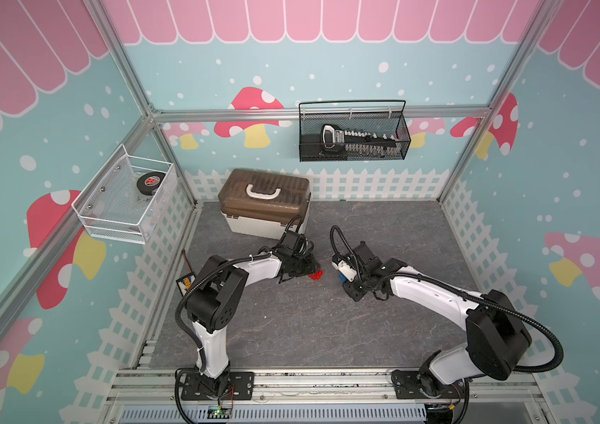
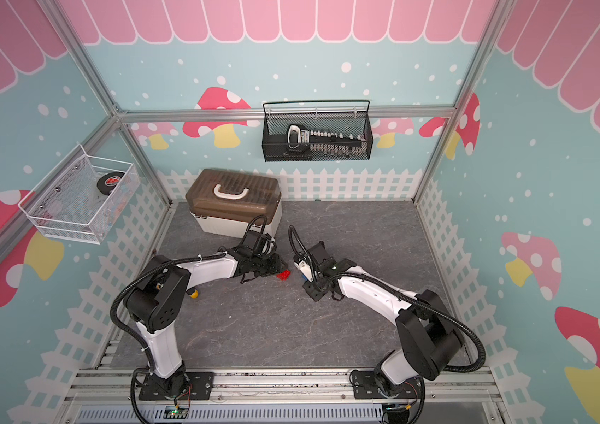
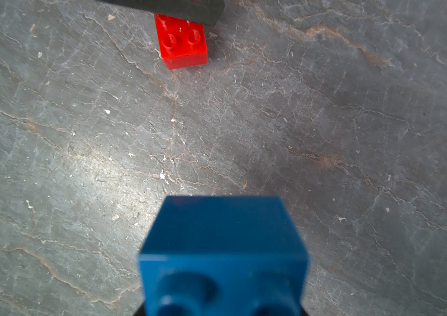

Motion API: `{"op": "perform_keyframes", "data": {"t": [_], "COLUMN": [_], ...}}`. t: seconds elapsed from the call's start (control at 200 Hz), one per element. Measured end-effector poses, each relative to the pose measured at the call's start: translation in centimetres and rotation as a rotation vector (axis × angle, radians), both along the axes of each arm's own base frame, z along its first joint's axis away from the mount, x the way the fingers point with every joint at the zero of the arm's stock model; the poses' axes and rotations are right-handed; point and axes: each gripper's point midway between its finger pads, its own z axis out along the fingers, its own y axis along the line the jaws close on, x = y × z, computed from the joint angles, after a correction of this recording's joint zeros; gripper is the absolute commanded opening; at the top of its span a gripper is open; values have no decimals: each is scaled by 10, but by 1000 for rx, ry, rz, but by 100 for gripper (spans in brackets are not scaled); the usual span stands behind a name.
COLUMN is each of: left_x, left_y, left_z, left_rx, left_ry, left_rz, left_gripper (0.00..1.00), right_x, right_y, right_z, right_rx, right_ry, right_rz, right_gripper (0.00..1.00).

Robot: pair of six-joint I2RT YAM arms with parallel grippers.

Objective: Assemble the letter y with lego
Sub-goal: Move the lego brick at the center of the board.

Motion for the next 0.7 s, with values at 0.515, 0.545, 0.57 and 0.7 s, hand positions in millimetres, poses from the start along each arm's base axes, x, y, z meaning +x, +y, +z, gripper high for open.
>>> {"op": "perform_keyframes", "data": {"t": [0.515, 0.545, 0.57, 0.7], "left_x": [-45, -49, -53, -72], "left_y": [20, 22, 24, 32], "left_z": [0, 0, 0, 1], "left_rx": [-5, -7, -9, -19], "left_ry": [34, 37, 40, 59], "left_rz": [24, 30, 35, 56], "left_gripper": [42, 42, 42, 42], "right_x": [0, 0, 0, 0], "right_y": [0, 0, 0, 1], "right_z": [0, 0, 0, 0], "right_rx": [1, 1, 2, 4], "right_ry": [1, 1, 1, 3], "right_rz": [1, 1, 1, 1], "right_gripper": [20, 20, 20, 20]}}
